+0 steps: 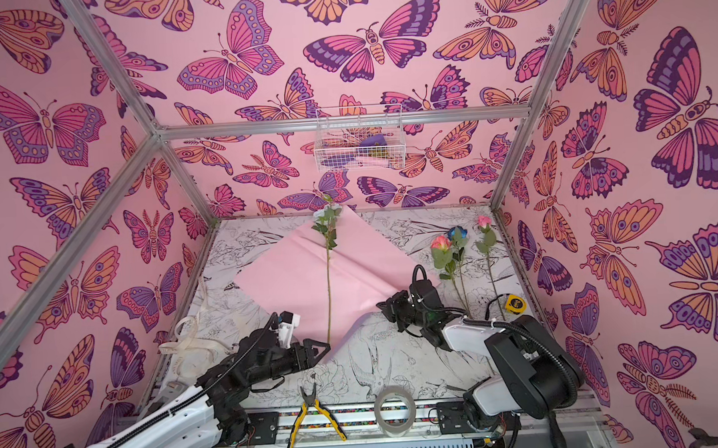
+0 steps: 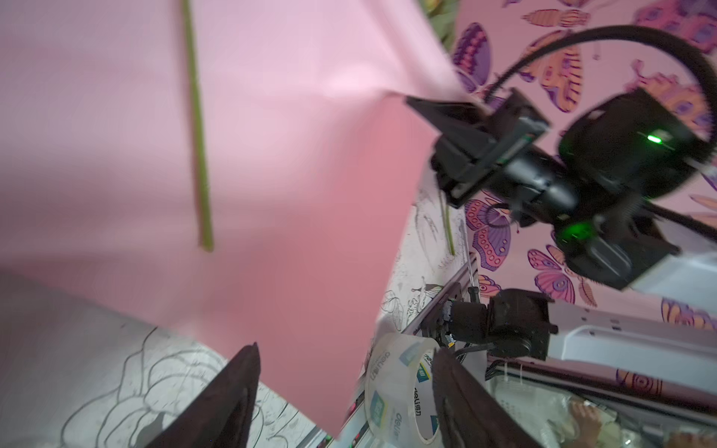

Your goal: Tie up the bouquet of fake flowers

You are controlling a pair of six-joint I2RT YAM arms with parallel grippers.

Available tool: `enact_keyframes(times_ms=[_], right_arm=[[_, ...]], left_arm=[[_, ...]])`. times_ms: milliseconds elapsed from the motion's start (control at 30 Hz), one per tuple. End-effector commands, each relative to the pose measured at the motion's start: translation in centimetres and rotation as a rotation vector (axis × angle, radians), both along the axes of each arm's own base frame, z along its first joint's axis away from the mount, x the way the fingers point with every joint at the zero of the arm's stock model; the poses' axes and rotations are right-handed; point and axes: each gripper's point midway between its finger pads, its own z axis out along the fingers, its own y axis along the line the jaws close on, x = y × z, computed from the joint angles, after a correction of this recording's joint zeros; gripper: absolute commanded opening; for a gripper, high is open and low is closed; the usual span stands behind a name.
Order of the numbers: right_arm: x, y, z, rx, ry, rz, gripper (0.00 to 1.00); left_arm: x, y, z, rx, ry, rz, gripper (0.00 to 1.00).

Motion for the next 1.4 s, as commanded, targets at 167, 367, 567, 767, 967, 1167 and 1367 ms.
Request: enact_keyframes(times_ms=[167, 367, 567, 767, 967, 1167, 1367], right_arm=[[-0.1, 0.1, -0.2, 0.013, 0.003, -0.005, 0.00], [-0.2, -0.1, -0.6, 0.001, 0.015, -0.011, 0.00], [-0.2, 0.0, -0.6, -0.004, 0.016, -0.001, 0.00], [-0.5, -0.1, -1.0, -0.016, 0.024, 0.008, 0.00], [-1.3, -0.4, -1.8, -0.068, 0.035, 0.043, 0.00], [-2.8, -2.1, -2.8, -0.163, 0.047, 0.065, 0.09], [-4.5, -3.4, -2.3, -0.313, 0.036, 0.179, 0.27]], left_arm=[[-1.0, -1.0, 1.0, 0.253, -0.366, -0.268, 0.72], [-1.7, -1.5, -0.8, 0.533, -0.472, -0.394, 0.73], [-2.1, -1.9, -4.0, 0.709, -0.453, -0.465, 0.72], [-0.7, -1.3, -5.1, 0.807, -0.456, -0.391, 0.63], [-0.4, -2.5, -3.9, 0.784, -0.545, -0.430, 0.11], [-1.2, -3.2, -2.8, 0.743, -0.571, -0.493, 0.00], [-2.5, -4.0, -1.5, 0.711, -0.568, -0.601, 0.00]])
